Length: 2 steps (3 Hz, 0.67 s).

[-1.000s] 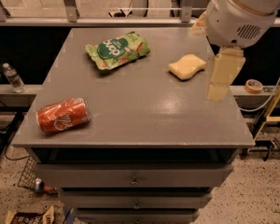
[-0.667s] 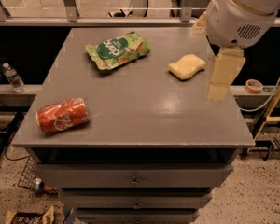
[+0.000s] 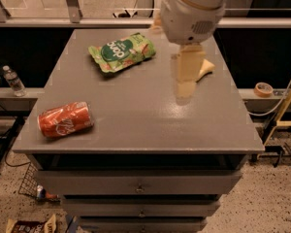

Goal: Place coke can upright

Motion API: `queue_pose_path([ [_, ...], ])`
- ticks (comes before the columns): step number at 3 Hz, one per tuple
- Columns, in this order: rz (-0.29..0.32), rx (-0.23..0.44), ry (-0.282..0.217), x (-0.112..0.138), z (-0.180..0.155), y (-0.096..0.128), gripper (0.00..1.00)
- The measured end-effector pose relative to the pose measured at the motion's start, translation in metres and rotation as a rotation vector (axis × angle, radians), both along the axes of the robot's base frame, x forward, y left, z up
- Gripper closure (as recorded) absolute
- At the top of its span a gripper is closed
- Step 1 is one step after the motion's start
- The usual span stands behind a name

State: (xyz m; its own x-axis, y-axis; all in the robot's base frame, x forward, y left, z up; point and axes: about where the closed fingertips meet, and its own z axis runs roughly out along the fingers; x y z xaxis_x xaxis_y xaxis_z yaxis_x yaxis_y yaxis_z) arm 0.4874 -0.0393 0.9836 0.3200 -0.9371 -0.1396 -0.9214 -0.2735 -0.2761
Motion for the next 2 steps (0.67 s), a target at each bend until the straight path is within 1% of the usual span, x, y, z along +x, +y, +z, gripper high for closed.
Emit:
queue_pose_path([
  [1,0.153,-0.003,-0.019,-0.0087,0.0023,0.0469,0.0],
  [2,0.153,-0.003,-0.019,-0.0087,0.0023,0.0469,0.0],
])
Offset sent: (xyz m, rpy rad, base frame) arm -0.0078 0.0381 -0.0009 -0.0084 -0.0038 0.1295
